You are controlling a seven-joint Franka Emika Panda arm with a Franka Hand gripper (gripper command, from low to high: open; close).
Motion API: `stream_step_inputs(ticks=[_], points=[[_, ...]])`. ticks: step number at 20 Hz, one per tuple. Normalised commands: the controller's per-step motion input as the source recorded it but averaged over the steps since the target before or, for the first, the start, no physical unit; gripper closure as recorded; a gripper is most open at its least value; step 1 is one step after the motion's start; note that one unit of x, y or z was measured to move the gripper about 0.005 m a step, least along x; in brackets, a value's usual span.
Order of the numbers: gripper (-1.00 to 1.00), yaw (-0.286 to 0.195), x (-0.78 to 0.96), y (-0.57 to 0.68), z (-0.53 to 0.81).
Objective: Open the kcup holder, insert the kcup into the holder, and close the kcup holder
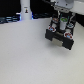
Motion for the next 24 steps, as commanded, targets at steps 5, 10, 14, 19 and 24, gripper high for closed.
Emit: stream_step_inputs(ticks=[5,10,14,19,24], points=[[1.0,-0.019,-0.33,-0.15,0.16],[1.0,-0.022,-0.36,-0.15,0.01],[1.0,-0.045,-0.29,-0.27,0.0],[1.0,-0.005,0.06,-0.12,-0.01],[1.0,0.0,0.23,0.08,-0.01]])
